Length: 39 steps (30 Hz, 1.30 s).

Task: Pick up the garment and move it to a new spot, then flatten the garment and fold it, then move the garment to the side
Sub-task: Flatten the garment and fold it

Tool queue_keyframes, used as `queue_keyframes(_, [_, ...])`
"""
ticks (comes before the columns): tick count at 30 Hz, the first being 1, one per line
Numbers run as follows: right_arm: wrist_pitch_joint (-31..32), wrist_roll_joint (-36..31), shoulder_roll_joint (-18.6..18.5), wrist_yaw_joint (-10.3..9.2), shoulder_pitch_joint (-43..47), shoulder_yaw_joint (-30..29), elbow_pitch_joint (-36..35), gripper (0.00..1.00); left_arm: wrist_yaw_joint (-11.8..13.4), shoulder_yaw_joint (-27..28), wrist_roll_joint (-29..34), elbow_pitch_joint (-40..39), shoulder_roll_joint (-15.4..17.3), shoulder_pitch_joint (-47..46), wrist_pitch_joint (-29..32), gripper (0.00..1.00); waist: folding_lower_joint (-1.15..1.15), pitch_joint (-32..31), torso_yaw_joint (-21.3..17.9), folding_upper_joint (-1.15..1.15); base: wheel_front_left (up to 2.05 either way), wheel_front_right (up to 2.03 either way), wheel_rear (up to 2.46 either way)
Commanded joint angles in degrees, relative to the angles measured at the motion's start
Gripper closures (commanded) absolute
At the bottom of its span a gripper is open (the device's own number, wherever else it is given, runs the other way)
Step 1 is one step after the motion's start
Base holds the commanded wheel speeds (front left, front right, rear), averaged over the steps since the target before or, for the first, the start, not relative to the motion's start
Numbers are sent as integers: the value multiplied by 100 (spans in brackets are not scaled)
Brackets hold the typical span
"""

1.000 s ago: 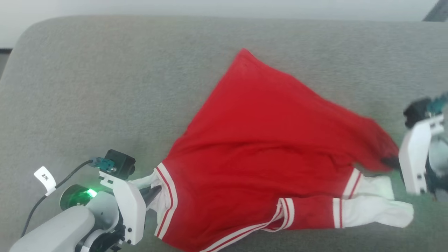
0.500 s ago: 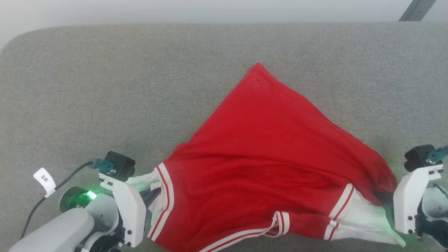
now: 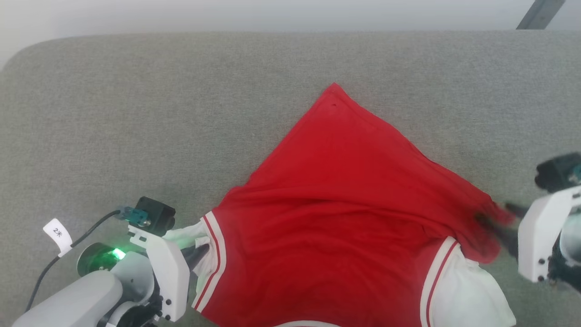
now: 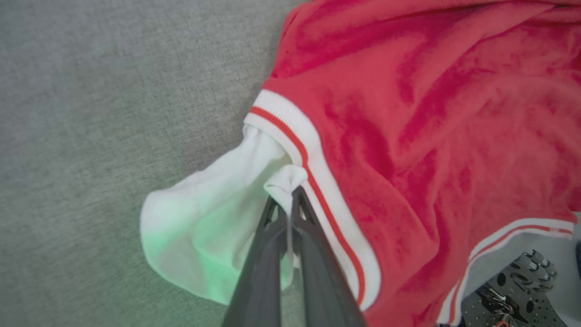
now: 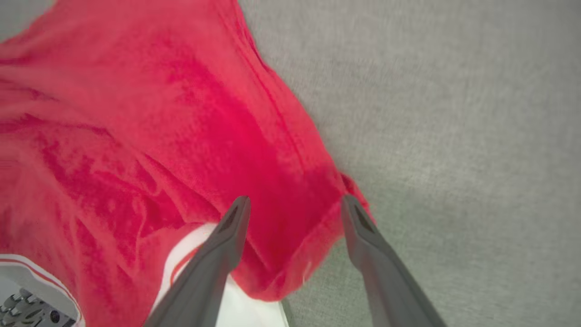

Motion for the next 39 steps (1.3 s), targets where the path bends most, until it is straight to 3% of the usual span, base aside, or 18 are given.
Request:
queue_keyframes(1, [48, -104, 22, 0, -215, 16, -298, 0, -8, -28, 22, -19, -44, 3, -1, 100, 0, 1, 55, 0, 0, 0, 0])
queue_keyframes(7, [-51, -270, 24, 0, -919, 400, -447, 0, -41, -62, 91, -24, -140, -109, 28, 100, 0, 57, 221, 0, 0, 0, 0])
queue_keyframes(10, [-341, -360, 22, 0, -1546, 802, -119, 0, -75, -93, 138, -12, -218, -202, 45, 100, 0, 134, 367, 0, 0, 0, 0])
queue_keyframes(19, [-1179, -180, 45, 0, -3456, 2226, 1827, 0, -275, -208, 274, 151, -598, -525, 60, 100, 0, 423, 959, 0, 0, 0, 0])
queue_keyframes(27, [-1421, 90, 122, 0, -4658, 3269, 3713, 0, -498, -298, 380, 430, -993, -805, -1, 100, 0, 714, 1463, 0, 0, 0, 0])
queue_keyframes(29, [-1413, 269, 152, -1, -5039, 3690, 4422, 0, -610, -321, 405, 599, -1160, -917, -40, 100, 0, 863, 1651, 0, 0, 0, 0])
queue_keyframes(37, [-777, 873, 189, 2, -5040, 4605, 5352, 0, -777, -339, 381, 962, -1347, -993, -150, 100, 0, 996, 1817, 0, 0, 0, 0])
queue_keyframes(39, [-629, 1013, 150, 2, -5006, 4763, 5476, 100, -803, -337, 370, 1041, -1372, -1002, -170, 100, 0, 998, 1822, 0, 0, 0, 0])
